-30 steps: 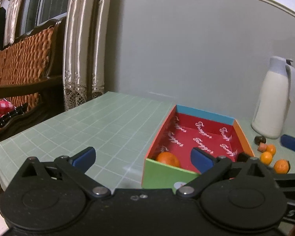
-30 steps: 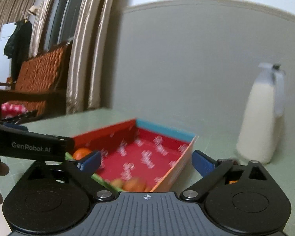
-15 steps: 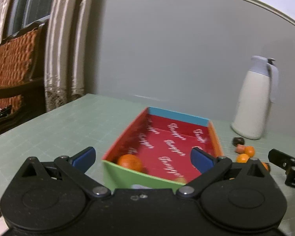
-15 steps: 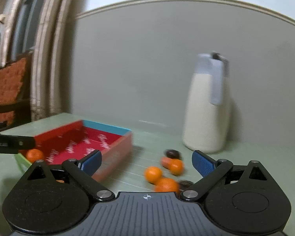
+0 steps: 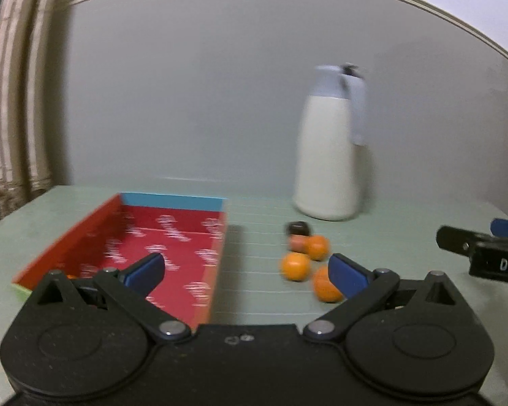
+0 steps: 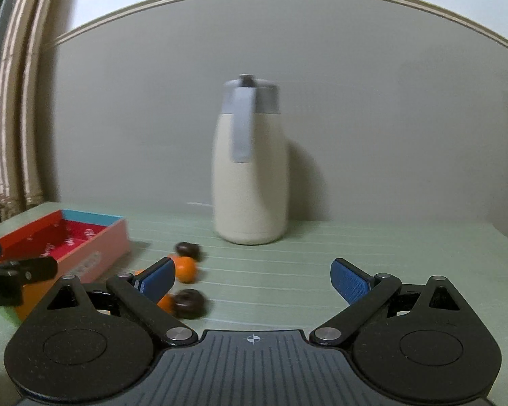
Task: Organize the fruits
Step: 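Place the halved fruit into the red box and open the right gripper, then grasp the mandarin orange with the left gripper, then drop the mandarin into the red box with the left gripper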
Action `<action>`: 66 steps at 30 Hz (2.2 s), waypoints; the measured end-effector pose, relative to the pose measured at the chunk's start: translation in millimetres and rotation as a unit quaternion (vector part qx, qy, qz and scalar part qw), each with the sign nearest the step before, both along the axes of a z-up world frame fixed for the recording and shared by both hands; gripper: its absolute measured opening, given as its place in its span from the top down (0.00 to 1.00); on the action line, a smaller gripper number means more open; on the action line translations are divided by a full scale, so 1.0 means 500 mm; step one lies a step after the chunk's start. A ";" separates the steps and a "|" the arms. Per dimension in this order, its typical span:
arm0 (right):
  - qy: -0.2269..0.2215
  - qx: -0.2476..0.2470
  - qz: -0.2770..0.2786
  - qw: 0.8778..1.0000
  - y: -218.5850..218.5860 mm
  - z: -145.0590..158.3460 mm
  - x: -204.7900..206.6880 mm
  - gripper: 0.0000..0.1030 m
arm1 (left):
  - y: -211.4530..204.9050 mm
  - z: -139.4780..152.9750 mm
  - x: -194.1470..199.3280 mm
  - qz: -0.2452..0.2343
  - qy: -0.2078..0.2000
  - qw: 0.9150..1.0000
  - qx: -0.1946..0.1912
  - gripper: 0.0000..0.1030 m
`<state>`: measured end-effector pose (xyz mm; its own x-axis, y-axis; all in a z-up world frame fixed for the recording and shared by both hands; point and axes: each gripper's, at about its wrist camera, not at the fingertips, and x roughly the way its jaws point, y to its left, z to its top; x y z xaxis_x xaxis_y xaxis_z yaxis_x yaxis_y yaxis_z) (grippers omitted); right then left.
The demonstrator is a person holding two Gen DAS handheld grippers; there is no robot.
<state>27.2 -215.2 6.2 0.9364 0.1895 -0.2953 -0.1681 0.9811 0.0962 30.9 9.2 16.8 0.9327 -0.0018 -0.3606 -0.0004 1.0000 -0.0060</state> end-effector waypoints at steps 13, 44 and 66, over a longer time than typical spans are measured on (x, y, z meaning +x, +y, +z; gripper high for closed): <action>0.044 0.000 -0.042 0.998 -0.106 -0.021 0.036 0.05 | -0.114 -0.061 0.109 -0.055 0.070 0.996 0.030 0.13; 0.075 0.000 -0.021 0.997 -0.051 -0.037 0.076 0.05 | -0.028 0.000 0.071 -0.015 0.033 0.999 0.029 0.73; 0.071 -0.028 0.024 0.997 0.062 -0.037 0.066 0.05 | 0.168 0.018 0.013 0.110 0.005 0.993 0.035 0.06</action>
